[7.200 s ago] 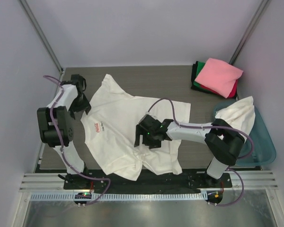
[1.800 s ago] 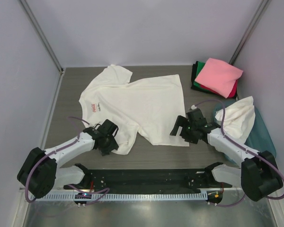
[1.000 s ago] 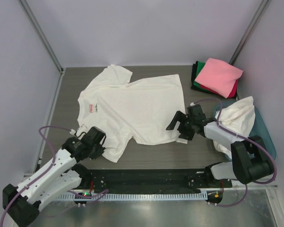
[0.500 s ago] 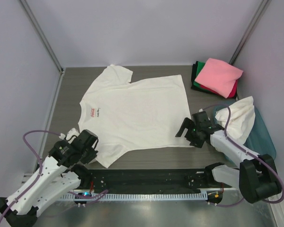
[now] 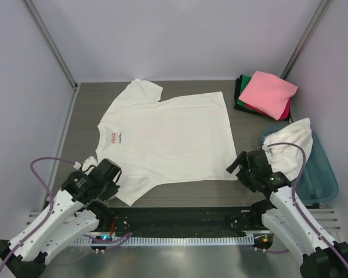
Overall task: Fold and stack the t-shirts
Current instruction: Fold the tshirt
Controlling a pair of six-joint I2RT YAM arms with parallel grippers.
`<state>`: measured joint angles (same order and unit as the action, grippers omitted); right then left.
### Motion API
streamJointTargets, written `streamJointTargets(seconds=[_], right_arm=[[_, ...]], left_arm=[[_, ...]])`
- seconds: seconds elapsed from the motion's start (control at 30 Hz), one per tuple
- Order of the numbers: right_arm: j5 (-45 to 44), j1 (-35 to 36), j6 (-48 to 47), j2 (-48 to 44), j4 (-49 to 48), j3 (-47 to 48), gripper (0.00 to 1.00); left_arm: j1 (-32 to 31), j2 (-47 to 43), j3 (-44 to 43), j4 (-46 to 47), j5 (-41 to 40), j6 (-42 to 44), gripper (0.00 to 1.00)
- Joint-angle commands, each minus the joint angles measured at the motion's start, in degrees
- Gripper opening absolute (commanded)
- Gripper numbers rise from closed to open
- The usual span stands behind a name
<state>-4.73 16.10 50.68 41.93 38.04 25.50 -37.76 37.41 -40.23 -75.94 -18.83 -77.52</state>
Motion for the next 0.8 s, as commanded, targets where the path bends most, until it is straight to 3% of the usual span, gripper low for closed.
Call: streamJointTargets(seconds=[0.0,0.23,0.37,0.5,0.77], right_arm=[[-4.23,-0.01,6.09,-4.39,3.09,-3.77,0.99],[-9.24,-0.01,5.4,6.65,-0.33,-3.26,0.95],[-9.95,-0.1,4.52,7.37,-3.23,-3.79,0.75],[-8.89,-0.01,3.56,7.72,-4.03,-3.88,0.47],[-7.4,-0.01,2.5,7.37,-6.22,-4.49,0.24]], left_arm=[[-0.21,-0.32,-0.56,0.88,-2.97,0.87,0.01],[-0.21,-3.56,0.32,1.5,-2.79,0.79,0.01],[-0.21,-5.15,0.68,1.67,-2.79,0.52,0.01],[-0.21,-6.12,0.76,1.85,-2.79,0.44,0.01],[-0.21,-6.56,0.68,1.94,-3.05,0.0,0.01]])
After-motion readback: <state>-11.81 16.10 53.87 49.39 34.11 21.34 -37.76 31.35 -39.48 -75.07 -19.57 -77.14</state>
